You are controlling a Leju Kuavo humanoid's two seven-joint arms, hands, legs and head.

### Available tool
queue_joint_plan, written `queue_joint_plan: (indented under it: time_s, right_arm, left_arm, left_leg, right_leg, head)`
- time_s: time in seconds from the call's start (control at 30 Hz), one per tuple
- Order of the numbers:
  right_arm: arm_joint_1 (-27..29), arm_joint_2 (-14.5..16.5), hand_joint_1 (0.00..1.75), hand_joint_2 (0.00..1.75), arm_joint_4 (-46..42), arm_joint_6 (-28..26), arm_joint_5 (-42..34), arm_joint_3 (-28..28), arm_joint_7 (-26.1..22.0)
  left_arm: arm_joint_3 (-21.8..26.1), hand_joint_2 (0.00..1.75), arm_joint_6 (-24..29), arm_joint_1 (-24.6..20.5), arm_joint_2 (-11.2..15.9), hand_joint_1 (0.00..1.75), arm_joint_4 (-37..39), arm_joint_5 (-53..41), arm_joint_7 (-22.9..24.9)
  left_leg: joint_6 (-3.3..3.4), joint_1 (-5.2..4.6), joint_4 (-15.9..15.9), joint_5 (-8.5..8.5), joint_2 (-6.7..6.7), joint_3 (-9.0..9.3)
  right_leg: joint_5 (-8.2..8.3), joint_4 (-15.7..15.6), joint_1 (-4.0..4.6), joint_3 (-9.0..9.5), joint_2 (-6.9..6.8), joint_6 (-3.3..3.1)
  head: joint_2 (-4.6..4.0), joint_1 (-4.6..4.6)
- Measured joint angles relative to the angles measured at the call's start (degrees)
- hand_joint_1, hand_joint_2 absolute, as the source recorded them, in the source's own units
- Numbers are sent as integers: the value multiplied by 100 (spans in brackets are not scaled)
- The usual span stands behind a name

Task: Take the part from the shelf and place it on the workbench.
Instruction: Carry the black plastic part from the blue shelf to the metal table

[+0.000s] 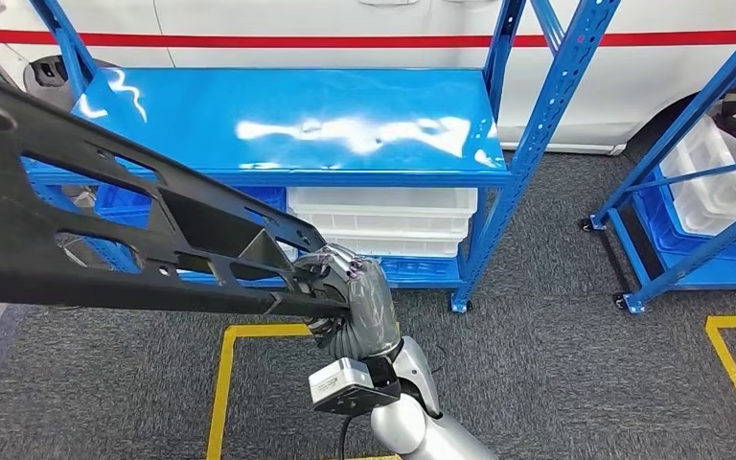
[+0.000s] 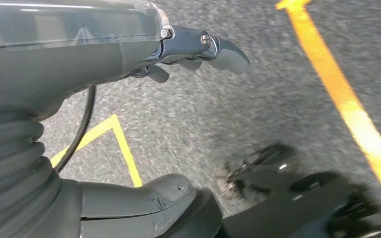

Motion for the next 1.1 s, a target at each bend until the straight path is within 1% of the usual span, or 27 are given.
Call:
queue_joint_plan:
  time_s: [0.03,0.07,0.1,0.13,0.2,0.23,0.27,0.33,0.37,0.4,0.43,0.47,0.5,0.57,0.6,0.63,0.7,0.73,0.77,0.8,0.87,0.9,0.93,0.97,1.0,1.03,1.1]
  right_arm:
    - [0,1,175,175,-9,-1,5,0,-1]
    - [-1,1,175,175,-18,-2,9,0,-2]
    - [-2,2,175,175,-27,-2,13,0,-4]
    - [-2,2,175,175,-34,-2,16,1,-7]
    - [3,-5,175,175,-33,-2,21,4,-11]
    - [7,-11,175,175,-32,-2,22,5,-11]
    - [11,-19,175,175,-31,-2,24,6,-10]
    - [20,-34,175,175,-31,-3,27,7,-10]
    - [28,-44,175,175,-30,-3,28,7,-10]
    - [39,-55,175,175,-27,-3,31,7,-10]
    - [49,-66,175,175,-25,-5,37,7,-10]
    - [58,-75,175,175,-23,-8,47,7,-9]
    - [63,-80,175,175,-22,-14,61,7,-8]
    - [69,-84,175,175,-31,-32,89,7,-4]
    - [81,-85,175,175,-39,-45,99,7,-4]
    - [93,-87,175,175,-48,-61,109,7,-5]
    - [129,-93,175,175,-55,-90,125,7,-8]
    - [141,-95,175,175,-52,-100,131,7,-8]
    - [154,-95,175,175,-48,-107,136,7,-8]
    - [166,-95,175,175,-43,-113,139,7,-8]
    - [187,-95,175,175,-32,-119,143,7,-9]
    - [200,-95,175,175,-24,-118,143,9,-10]
    - [213,-95,175,175,-16,-116,143,11,-11]
    - [222,-95,175,175,-10,-113,143,15,-11]
    - [228,-95,175,175,-7,-108,142,19,-10]
    - [231,-94,175,175,-7,-102,141,22,-5]
    - [231,-89,175,175,-7,-81,143,28,10]
  left_arm:
    - [0,175,11,-16,7,0,-1,-3,18]
    - [0,175,19,-32,11,0,-1,-5,31]
    - [0,175,22,-45,14,0,-2,-8,36]
    - [0,175,25,-51,18,0,-2,-9,39]
    - [1,175,26,-52,21,0,1,-9,45]
    - [2,175,29,-51,22,0,2,-10,51]
    - [2,175,33,-51,23,0,3,-10,56]
    - [1,175,40,-53,27,0,3,-11,64]
    - [1,175,41,-49,27,0,3,-11,68]
    - [1,175,41,-44,27,0,4,-11,72]
    - [2,175,41,-39,27,0,3,-11,76]
    - [2,175,41,-35,27,0,3,-11,79]
    - [2,175,41,-34,27,0,3,-13,84]
    - [-1,175,38,-31,26,0,3,-30,102]
    - [-2,175,34,-28,25,0,4,-48,119]
    - [-4,175,29,-24,24,0,4,-71,137]
    - [-6,175,22,-6,22,0,5,-105,170]
    - [-7,175,22,7,24,0,5,-112,177]
    - [-7,175,23,24,26,0,6,-111,178]
    - [-7,175,22,41,30,0,7,-108,172]
    - [-7,175,20,60,37,0,7,-99,142]
    - [-7,175,19,63,42,0,7,-90,119]
    - [-7,175,20,59,46,0,7,-81,98]
    - [-7,175,20,53,53,0,7,-73,79]
    - [-7,175,19,45,61,0,7,-67,69]
    - [-7,175,17,33,73,0,5,-67,65]
    - [-7,175,13,2,95,0,3,-74,71]
  left_leg:
    - [-11,1,-439,-71,-5,355]
    - [19,-5,-828,-221,-10,633]
    - [64,-18,-1118,-377,-15,811]
    - [129,-42,-1257,-431,-18,871]
    - [256,-40,-1277,-323,6,775]
    - [314,-36,-1285,-243,25,712]
    - [361,-27,-1294,-152,43,631]
    - [403,-26,-1286,18,56,435]
    - [399,-24,-1280,103,59,324]
    - [385,-21,-1274,188,62,208]
    - [366,-15,-1268,268,65,97]
    - [344,-8,-1261,343,68,-7]
    - [318,0,-1256,413,69,-91]
    - [254,8,-1251,529,64,-181]
    - [214,15,-1268,587,62,-182]
    - [170,23,-1298,648,62,-174]
    - [82,42,-1371,761,58,-171]
    - [56,47,-1346,699,53,-212]
    - [41,49,-1234,520,48,-276]
    - [38,52,-1010,231,44,-356]
    - [36,31,-281,-378,40,-510]
    - [40,20,84,-514,39,-544]
    - [52,9,342,-501,40,-521]
    - [77,-6,429,-364,40,-420]
    - [115,-24,321,-192,39,-229]
    - [168,-52,5,-106,38,79]
    - [251,-111,-901,-254,37,771]
  right_leg:
    - [40,86,-3,-113,1,34]
    - [82,150,0,-187,1,68]
    - [128,187,5,-228,1,98]
    - [183,192,5,-249,0,126]
    - [216,192,-16,-294,20,196]
    - [71,271,-33,-339,40,237]
    - [-193,457,-51,-401,60,277]
    - [-842,1112,-96,-539,78,337]
    - [-1029,1476,-117,-581,79,360]
    - [-1051,1738,-138,-565,79,378]
    - [-945,1844,-156,-475,79,390]
    - [-769,1749,-170,-284,79,394]
    - [-625,1460,-180,8,81,387]
    - [-716,559,-167,702,94,351]
    - [-817,215,-147,940,103,332]
    - [-902,1,-121,1069,110,314]
    - [-807,-80,-108,1037,104,252]
    - [-730,-107,-114,973,96,198]
    - [-635,-130,-123,885,86,144]
    - [-539,-144,-128,786,79,98]
    - [-369,-124,-82,563,74,53]
    - [-293,-106,-58,450,70,43]
    - [-219,-83,-32,333,64,36]
    - [-147,-57,-9,215,59,33]
    - [-79,-30,10,103,55,33]
    - [-11,0,23,7,53,35]
    - [106,51,53,-114,49,59]
  head:
    - [0,1]
    - [0,1]
    - [0,2]
    - [-1,3]
    - [-1,4]
    - [-1,5]
    - [0,6]
    - [-1,7]
    - [-1,6]
    - [-1,5]
    - [0,6]
    - [0,5]
    - [-1,5]
    - [-1,3]
    - [-1,3]
    - [0,3]
    - [0,3]
    - [0,2]
    - [0,2]
    - [-1,1]
    - [-1,1]
    - [-1,1]
    - [0,1]
    - [0,1]
    - [0,1]
    - [0,1]
    - [-1,2]
